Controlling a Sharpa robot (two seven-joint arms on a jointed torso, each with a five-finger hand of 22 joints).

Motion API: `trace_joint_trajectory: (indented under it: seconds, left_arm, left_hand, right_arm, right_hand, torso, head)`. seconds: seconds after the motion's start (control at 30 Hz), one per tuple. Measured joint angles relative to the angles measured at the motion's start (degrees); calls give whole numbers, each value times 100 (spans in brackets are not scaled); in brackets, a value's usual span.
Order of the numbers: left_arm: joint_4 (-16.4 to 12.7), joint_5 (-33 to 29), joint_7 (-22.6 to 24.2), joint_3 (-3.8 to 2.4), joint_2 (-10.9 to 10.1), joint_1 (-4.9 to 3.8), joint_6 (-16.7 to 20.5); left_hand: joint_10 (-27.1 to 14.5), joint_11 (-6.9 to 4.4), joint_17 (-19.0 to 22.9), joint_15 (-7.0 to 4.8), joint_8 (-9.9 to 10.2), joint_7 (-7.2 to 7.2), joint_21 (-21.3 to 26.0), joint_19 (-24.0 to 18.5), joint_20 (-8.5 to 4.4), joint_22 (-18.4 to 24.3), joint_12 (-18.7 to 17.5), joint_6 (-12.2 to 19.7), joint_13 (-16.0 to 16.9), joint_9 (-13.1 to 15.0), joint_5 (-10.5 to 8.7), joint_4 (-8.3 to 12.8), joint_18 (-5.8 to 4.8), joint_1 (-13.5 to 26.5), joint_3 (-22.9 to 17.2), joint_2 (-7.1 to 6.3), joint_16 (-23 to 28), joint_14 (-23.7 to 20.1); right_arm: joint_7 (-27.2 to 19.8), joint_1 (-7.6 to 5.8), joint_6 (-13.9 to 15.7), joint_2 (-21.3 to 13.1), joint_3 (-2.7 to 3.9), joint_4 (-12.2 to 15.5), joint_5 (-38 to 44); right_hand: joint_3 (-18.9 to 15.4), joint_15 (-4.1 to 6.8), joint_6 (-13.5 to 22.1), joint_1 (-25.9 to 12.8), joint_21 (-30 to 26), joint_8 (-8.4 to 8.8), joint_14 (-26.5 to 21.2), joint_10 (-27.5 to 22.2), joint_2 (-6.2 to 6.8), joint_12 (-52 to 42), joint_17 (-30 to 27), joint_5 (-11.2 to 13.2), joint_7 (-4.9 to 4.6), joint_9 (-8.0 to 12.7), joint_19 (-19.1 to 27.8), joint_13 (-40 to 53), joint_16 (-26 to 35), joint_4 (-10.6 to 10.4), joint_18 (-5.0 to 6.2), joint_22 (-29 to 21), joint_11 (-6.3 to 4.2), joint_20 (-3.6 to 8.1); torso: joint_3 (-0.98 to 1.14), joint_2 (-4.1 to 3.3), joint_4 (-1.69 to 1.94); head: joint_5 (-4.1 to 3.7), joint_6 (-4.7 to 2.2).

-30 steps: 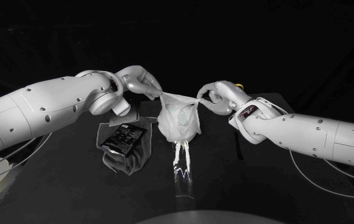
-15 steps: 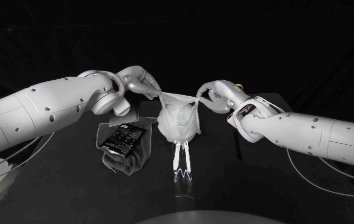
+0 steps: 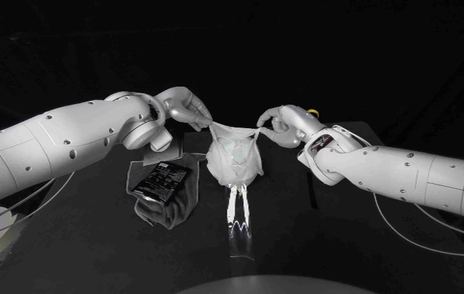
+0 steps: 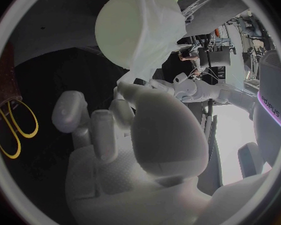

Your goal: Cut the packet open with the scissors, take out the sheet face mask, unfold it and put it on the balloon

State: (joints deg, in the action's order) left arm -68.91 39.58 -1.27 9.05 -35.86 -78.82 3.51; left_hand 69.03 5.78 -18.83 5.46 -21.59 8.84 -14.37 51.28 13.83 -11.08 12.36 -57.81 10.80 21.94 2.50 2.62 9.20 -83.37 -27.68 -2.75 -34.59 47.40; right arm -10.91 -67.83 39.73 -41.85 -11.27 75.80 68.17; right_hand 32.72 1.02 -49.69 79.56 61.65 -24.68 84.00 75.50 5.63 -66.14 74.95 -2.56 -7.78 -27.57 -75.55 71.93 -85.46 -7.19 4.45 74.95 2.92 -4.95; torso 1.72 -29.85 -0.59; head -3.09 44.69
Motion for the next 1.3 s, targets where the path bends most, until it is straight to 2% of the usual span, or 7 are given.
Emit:
trace_joint_trajectory:
  seconds: [0.43,0.47,0.53,0.63,0.77,1.1,1.3]
  left_arm:
    - [115,37,-78,18,70,30,141]
    - [118,37,-83,21,74,32,153]
    - [119,37,-98,28,79,35,180]
    - [120,37,-127,33,82,37,218]
    - [146,33,-194,39,85,38,275]
    - [262,9,-401,53,53,40,419]
    - [291,-82,-473,55,-21,41,501]
  left_hand:
    - [-29,24,32,4,18,4,-62,-25,-21,-47,17,5,6,0,-12,0,0,77,0,0,-24,-7]
    - [-91,55,45,38,19,44,-65,-62,-21,-48,-26,46,-1,236,-12,0,0,101,0,-24,-24,-65]
    - [-338,139,66,109,263,170,-65,-134,10,-48,-166,398,-70,492,-4,-11,0,218,-11,-109,16,-216]
    - [-509,275,68,204,610,293,-39,-159,35,-34,-294,796,-164,344,2,-58,0,374,-58,-228,21,-329]
    - [-720,362,77,261,755,363,1,-185,61,-14,-433,945,-266,230,2,-89,0,443,-90,-396,14,-428]
    - [-1221,538,190,411,952,296,194,-339,214,104,-655,1096,-520,35,2,-153,0,561,-71,-667,39,-843]
    - [-1221,538,210,417,952,297,219,-355,231,129,-655,1095,-546,20,2,-153,-1,566,-71,-671,39,-850]
  right_arm:
    - [181,3,-144,22,0,-55,-20]
    - [187,3,-145,21,0,-53,-21]
    - [199,3,-145,17,0,-46,-23]
    - [214,3,-144,8,0,-42,-24]
    - [257,3,-137,-38,0,-13,-43]
    - [492,-5,-138,-256,9,155,-704]
    - [686,-36,-252,-355,16,329,-1291]
  right_hand:
    - [-71,-42,64,67,-153,126,1,-151,57,153,-2,0,-45,103,77,-134,36,38,84,-2,77,-60]
    - [-71,-42,64,67,-153,126,1,-151,57,153,-4,0,-45,106,77,-133,36,38,84,-3,77,-61]
    - [-71,-42,64,67,-153,126,1,-167,56,153,-5,0,-45,107,77,-129,36,38,83,-4,62,-61]
    - [-89,-42,65,66,-153,147,1,-167,56,153,-5,0,-45,126,77,-128,36,57,83,-5,62,-61]
    - [-111,-42,65,66,-153,197,0,-167,56,153,-5,0,-45,158,77,-128,36,35,82,-4,61,-61]
    - [-368,-84,76,-358,640,421,3,213,-29,-399,0,0,-62,317,-383,196,-203,-414,79,-1,85,-109]
    - [-545,-84,-22,-595,1220,531,3,632,-119,-1017,0,-22,-47,410,-689,310,-410,-723,-15,0,58,-88]
  torso:
    - [-1,-1,1]
    - [-1,-1,1]
    - [-1,-1,1]
    - [-1,-1,0]
    - [-1,4,-1]
    - [2,8,-5]
    - [1,7,-9]
  head:
    - [-4,-12]
    - [-4,-12]
    - [-6,-12]
    - [-8,-12]
    - [-8,-9]
    - [-2,-25]
    - [-5,-31]
